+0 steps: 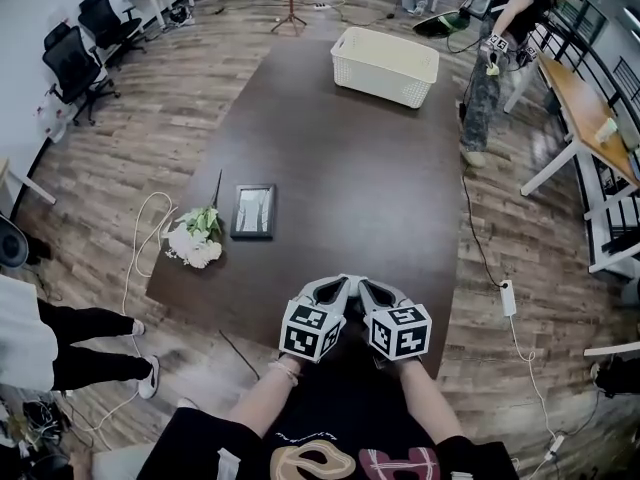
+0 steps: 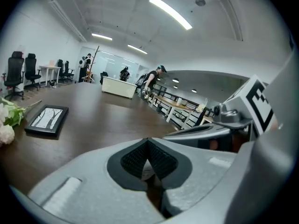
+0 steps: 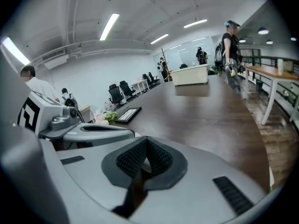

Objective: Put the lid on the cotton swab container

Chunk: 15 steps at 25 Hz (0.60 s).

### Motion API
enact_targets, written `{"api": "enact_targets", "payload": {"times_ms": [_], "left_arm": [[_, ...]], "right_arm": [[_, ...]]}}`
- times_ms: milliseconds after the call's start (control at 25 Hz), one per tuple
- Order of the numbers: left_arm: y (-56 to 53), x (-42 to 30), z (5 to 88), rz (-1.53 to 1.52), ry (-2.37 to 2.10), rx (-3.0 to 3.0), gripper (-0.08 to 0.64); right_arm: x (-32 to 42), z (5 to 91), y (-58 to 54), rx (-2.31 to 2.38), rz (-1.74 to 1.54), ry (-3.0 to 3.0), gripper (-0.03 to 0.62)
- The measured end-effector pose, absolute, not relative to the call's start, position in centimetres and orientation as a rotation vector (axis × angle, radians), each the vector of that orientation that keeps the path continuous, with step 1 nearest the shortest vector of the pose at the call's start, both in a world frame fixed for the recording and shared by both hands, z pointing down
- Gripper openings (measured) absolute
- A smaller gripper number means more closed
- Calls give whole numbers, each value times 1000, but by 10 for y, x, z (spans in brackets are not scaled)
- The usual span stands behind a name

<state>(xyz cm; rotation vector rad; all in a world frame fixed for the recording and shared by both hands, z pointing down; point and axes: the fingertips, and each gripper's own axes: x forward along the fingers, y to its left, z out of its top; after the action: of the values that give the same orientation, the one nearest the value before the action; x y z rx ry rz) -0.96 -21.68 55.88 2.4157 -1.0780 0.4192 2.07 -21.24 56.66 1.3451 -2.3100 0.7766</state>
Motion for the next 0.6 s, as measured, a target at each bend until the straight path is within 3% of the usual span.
{"api": "enact_targets", "payload": {"times_ms": [160, 600], "left_arm": [[-215, -9, 559, 416, -1089, 2423, 5], [-216, -18, 547, 348, -1128, 2453, 6]], "right_arm": [[21, 567, -212, 1359, 712, -2286, 6], [21, 568, -209, 1346, 933, -2343, 9]]}}
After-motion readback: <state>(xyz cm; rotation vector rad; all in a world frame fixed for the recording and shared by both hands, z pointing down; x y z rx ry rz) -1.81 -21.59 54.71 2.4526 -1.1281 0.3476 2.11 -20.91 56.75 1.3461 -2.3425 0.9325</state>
